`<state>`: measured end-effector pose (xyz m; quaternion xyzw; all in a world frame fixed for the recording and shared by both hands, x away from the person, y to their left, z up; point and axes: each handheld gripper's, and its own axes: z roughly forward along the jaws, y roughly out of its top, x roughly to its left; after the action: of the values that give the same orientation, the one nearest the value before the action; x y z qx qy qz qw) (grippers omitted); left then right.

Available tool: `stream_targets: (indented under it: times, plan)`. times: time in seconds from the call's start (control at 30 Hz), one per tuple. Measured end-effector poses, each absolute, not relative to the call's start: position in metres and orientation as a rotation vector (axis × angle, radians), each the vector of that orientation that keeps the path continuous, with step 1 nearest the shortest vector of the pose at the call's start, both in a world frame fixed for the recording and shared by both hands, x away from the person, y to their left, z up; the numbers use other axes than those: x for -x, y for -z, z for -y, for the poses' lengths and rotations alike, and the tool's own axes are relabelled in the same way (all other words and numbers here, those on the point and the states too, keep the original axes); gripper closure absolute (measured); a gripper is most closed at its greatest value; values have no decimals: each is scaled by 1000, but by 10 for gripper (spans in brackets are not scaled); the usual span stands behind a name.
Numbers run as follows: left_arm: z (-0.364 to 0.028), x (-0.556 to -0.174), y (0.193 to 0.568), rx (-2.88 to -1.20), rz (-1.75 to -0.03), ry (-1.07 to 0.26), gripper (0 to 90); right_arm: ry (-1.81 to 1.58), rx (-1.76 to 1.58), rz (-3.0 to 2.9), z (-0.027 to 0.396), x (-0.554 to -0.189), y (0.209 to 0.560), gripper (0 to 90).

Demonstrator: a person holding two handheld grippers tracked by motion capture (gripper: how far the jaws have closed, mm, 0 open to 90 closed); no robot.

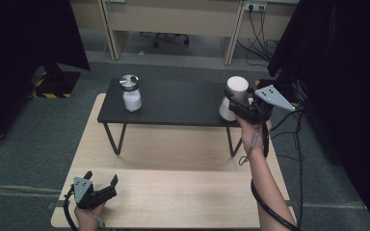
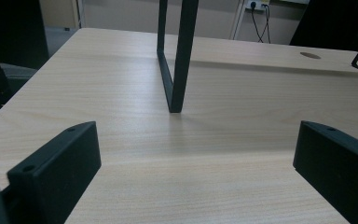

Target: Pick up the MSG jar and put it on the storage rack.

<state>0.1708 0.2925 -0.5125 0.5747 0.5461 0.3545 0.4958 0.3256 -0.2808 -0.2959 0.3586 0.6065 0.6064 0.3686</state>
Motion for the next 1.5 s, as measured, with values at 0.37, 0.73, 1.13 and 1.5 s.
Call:
stream_targets:
  times: [0.37, 0.73, 1.13, 1.5]
  plan:
    - [-292, -170, 513, -1389, -1321, -863, 0, -1547, -934, -1554, 278, -339, 297, 338]
    - [-292, -170, 513, -1386, -1324, -866, 0, -1548, -940, -1552, 276, -349, 299, 338]
    - [-290, -171, 512, -1394, -1330, -871, 0, -1557, -946, -1552, 277, -355, 304, 337]
    - [-289, -171, 512, -1402, -1330, -873, 0, -1572, -945, -1540, 280, -357, 308, 337]
